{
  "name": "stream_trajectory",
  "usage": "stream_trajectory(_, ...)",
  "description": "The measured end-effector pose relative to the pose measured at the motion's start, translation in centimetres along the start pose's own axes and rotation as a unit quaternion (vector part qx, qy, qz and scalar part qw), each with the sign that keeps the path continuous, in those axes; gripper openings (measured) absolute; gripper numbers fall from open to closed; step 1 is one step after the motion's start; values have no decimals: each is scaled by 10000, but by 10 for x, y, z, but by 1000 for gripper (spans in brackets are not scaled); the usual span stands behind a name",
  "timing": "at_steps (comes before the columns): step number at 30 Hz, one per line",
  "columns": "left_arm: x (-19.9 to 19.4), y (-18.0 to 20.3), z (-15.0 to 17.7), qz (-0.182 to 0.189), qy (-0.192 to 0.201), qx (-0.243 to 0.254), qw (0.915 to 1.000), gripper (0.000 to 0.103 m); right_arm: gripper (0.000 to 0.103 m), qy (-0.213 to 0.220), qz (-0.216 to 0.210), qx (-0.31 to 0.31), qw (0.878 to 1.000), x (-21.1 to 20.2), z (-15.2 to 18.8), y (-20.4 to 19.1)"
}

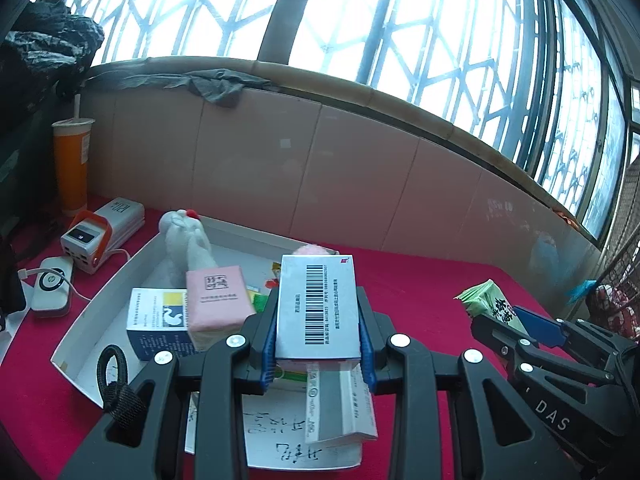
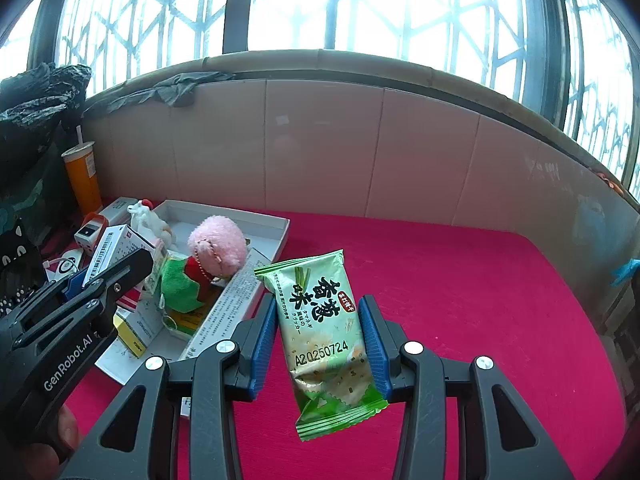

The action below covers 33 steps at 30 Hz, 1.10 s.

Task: Organize objects
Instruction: 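Lift and carry the barcode box and snack bag with both grippers over the tray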

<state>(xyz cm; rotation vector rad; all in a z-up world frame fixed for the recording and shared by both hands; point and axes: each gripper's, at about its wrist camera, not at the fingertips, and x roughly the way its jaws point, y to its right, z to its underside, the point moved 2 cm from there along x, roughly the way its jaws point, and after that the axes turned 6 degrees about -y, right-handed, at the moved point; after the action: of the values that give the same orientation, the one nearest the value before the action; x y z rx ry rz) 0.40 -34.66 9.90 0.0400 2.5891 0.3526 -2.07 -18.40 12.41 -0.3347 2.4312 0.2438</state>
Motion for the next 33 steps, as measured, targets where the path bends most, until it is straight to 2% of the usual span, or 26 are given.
stream_trajectory(16,-6,-42,-15,-334,86,-173,9993,32,45,24,-203,-190,9996,6,-14,-37)
stream_trajectory(27,2,-71,-25,-626,-55,-111,9980,32,45,57,-375,-317,9988,13,-35,-64)
stream_trajectory(33,9,-89,-38,-576,-206,-74,9981,32,45,54,-509,-353,9981,19,-52,-80)
